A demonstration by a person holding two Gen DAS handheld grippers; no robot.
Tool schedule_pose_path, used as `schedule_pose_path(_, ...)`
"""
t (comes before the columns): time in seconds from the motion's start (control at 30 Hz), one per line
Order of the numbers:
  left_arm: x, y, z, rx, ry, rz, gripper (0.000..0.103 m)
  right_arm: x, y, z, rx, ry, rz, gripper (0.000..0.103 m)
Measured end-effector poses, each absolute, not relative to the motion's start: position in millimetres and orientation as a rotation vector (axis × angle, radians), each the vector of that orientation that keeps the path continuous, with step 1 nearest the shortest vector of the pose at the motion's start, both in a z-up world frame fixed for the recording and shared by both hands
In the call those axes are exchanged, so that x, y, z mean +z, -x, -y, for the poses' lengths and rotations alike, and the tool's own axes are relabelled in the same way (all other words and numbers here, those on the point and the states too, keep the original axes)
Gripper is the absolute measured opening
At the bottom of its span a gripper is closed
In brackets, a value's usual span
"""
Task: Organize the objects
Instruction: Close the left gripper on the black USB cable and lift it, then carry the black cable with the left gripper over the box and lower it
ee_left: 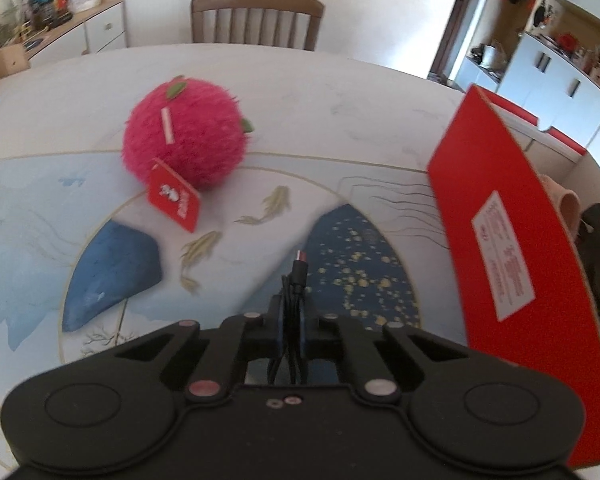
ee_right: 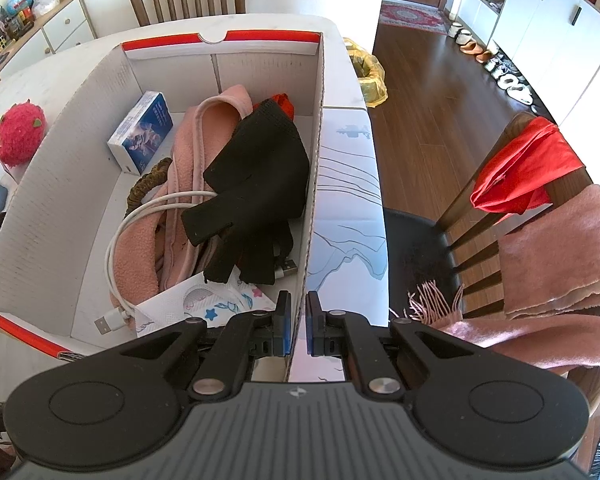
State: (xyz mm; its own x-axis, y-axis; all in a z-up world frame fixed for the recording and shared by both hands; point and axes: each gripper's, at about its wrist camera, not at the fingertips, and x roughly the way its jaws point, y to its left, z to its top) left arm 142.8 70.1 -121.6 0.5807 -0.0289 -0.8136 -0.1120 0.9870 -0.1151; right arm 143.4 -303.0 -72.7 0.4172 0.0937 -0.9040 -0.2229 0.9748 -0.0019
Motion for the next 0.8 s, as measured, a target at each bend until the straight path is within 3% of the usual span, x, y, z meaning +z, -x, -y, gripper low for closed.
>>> schedule_pose_path(0.8,4,-116,-27,-0.249,0.156,-0.8,0.004,-75,-141,304,0.212,0.113,-1.11,0.007)
